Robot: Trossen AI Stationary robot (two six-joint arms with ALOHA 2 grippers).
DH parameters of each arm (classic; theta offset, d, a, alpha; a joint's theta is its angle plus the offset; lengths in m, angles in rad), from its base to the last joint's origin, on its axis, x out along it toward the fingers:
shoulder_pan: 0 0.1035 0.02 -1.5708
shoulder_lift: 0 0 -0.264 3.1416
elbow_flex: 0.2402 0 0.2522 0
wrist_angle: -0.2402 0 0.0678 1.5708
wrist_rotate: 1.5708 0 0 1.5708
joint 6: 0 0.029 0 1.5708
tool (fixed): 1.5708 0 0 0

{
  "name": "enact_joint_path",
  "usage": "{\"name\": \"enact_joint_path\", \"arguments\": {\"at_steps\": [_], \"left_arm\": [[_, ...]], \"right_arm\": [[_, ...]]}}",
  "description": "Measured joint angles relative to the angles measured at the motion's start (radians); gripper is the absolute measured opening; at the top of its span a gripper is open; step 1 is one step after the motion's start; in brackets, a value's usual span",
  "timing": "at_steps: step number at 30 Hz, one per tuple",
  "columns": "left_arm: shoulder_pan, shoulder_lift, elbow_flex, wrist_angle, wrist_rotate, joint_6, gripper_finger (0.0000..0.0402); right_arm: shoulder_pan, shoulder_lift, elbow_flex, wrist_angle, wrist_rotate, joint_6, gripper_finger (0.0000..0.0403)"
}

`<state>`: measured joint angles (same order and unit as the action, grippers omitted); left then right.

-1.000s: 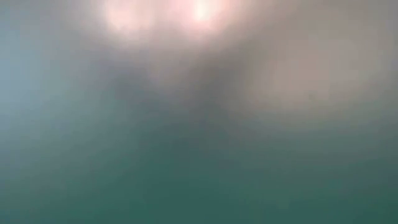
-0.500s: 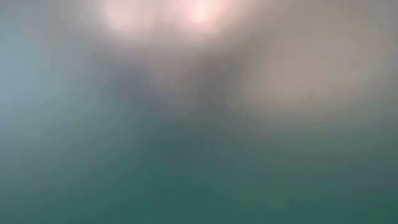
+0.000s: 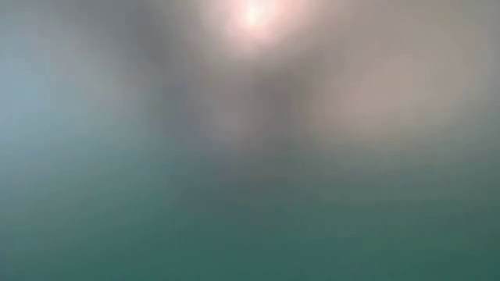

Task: Sort Maruchan noodles
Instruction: Put the yellow noodle pack into the green bin

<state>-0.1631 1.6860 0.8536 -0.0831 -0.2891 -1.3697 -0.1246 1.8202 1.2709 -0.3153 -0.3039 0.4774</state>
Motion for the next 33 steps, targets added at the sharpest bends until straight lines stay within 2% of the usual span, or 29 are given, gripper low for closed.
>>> {"name": "enact_joint_path", "arguments": {"at_steps": [10, 24, 27, 33], "left_arm": [[-0.045, -0.045, 0.0, -0.141, -0.007, -0.024, 0.0084], [-0.059, -0.165, 0.001, -0.299, -0.098, -0.014, 0.0084], [-0.059, -0.164, 0.0, -0.285, -0.098, -0.01, 0.0084], [-0.059, -0.116, 0.001, -0.097, -0.112, 0.042, 0.0084]], "right_arm": [[0.0, -0.014, 0.0, -0.016, -0.029, -0.023, 0.0008], [-0.033, -0.091, -0.002, -0.036, -0.096, -0.077, 0.0008], [-0.033, -0.073, -0.009, -0.036, -0.092, -0.077, 0.0008], [-0.022, -0.03, -0.017, -0.031, -0.089, -0.077, 0.0008]]}}
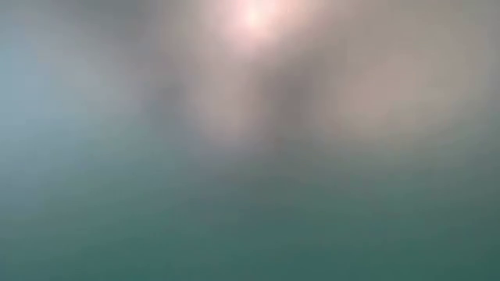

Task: Sort Maruchan noodles
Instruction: Put the yellow noodle pack into the green bin

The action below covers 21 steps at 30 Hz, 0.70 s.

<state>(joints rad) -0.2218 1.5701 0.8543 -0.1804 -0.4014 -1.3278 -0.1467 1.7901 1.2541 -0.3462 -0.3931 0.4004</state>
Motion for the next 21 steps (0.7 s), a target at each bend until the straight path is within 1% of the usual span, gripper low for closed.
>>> {"name": "enact_joint_path", "arguments": {"at_steps": [4, 9, 15, 18, 21], "left_arm": [[0.0, 0.052, 0.0, 0.067, 0.003, 0.008, 0.0084], [0.0, 0.123, 0.0, 0.076, 0.029, -0.056, 0.0084], [-0.003, 0.149, 0.0, 0.073, 0.052, -0.069, 0.0084], [-0.004, 0.157, 0.0, 0.073, 0.052, -0.069, 0.0084], [-0.005, 0.168, 0.001, 0.074, 0.06, -0.07, 0.0084]], "right_arm": [[0.012, 0.002, 0.0, 0.034, -0.003, 0.0, 0.0009], [0.016, 0.002, 0.013, 0.038, -0.007, 0.0, 0.0009], [0.016, 0.002, 0.013, 0.038, -0.007, 0.019, 0.0011], [0.016, 0.002, 0.013, 0.035, -0.01, 0.019, 0.0025], [0.015, 0.002, 0.013, 0.029, -0.046, 0.025, 0.0049]]}}
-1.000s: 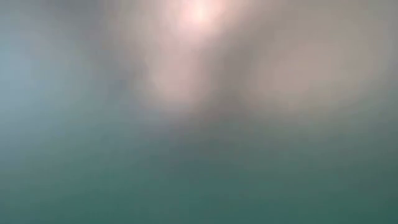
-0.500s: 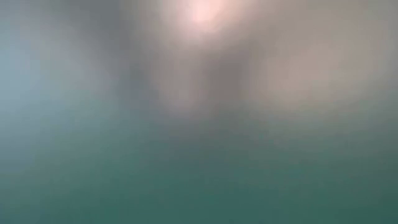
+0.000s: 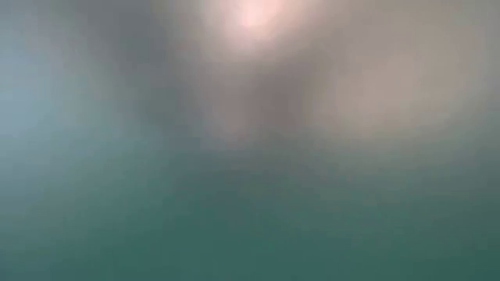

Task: Sort Maruchan noodles
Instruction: Put the yellow noodle pack into the green bin

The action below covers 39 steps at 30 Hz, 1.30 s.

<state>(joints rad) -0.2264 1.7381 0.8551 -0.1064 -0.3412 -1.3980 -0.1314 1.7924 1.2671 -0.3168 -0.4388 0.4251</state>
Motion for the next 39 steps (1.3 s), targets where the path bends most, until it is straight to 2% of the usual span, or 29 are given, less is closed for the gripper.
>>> {"name": "enact_joint_path", "arguments": {"at_steps": [11, 16, 18, 23, 30, 39], "left_arm": [[0.001, 0.009, 0.0, -0.008, 0.0, -0.003, 0.0084], [0.003, 0.01, 0.0, -0.008, -0.016, -0.003, 0.0084], [0.005, 0.01, -0.001, -0.008, -0.017, -0.003, 0.0084], [0.006, 0.01, -0.001, -0.007, -0.034, -0.004, 0.0084], [0.011, 0.01, -0.001, -0.007, -0.036, -0.009, 0.0084], [0.026, 0.01, -0.002, -0.003, -0.041, -0.01, 0.0084]], "right_arm": [[0.0, 0.0, 0.0, 0.016, -0.009, 0.04, 0.0177], [0.0, 0.0, 0.0, 0.046, -0.007, 0.038, 0.0214], [0.0, 0.0, 0.0, 0.06, 0.001, 0.036, 0.0223], [0.0, 0.003, 0.0, 0.066, 0.119, 0.035, 0.0238], [0.006, 0.024, 0.001, 0.069, 0.069, 0.049, 0.0251], [0.022, 0.048, 0.001, 0.113, 0.067, 0.09, 0.0251]]}}
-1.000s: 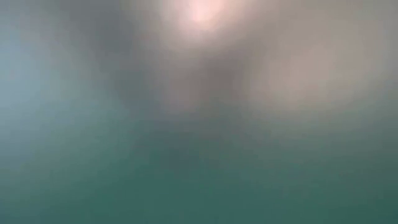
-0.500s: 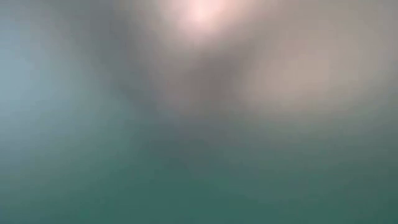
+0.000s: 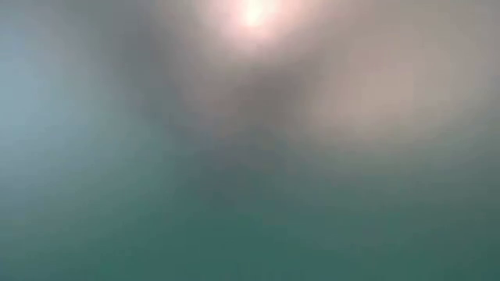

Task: Sort Maruchan noodles
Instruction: Put the yellow noodle pack into the green bin

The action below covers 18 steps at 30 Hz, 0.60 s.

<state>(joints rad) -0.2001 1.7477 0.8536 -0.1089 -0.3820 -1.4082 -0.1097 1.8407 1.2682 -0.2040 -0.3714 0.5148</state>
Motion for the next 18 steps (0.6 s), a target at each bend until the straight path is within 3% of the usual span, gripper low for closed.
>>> {"name": "enact_joint_path", "arguments": {"at_steps": [18], "left_arm": [[0.001, 0.0, 0.0, 0.004, -0.002, 0.003, 0.0084]], "right_arm": [[-0.014, -0.006, 0.063, -0.085, 0.002, 0.019, 0.0256]]}}
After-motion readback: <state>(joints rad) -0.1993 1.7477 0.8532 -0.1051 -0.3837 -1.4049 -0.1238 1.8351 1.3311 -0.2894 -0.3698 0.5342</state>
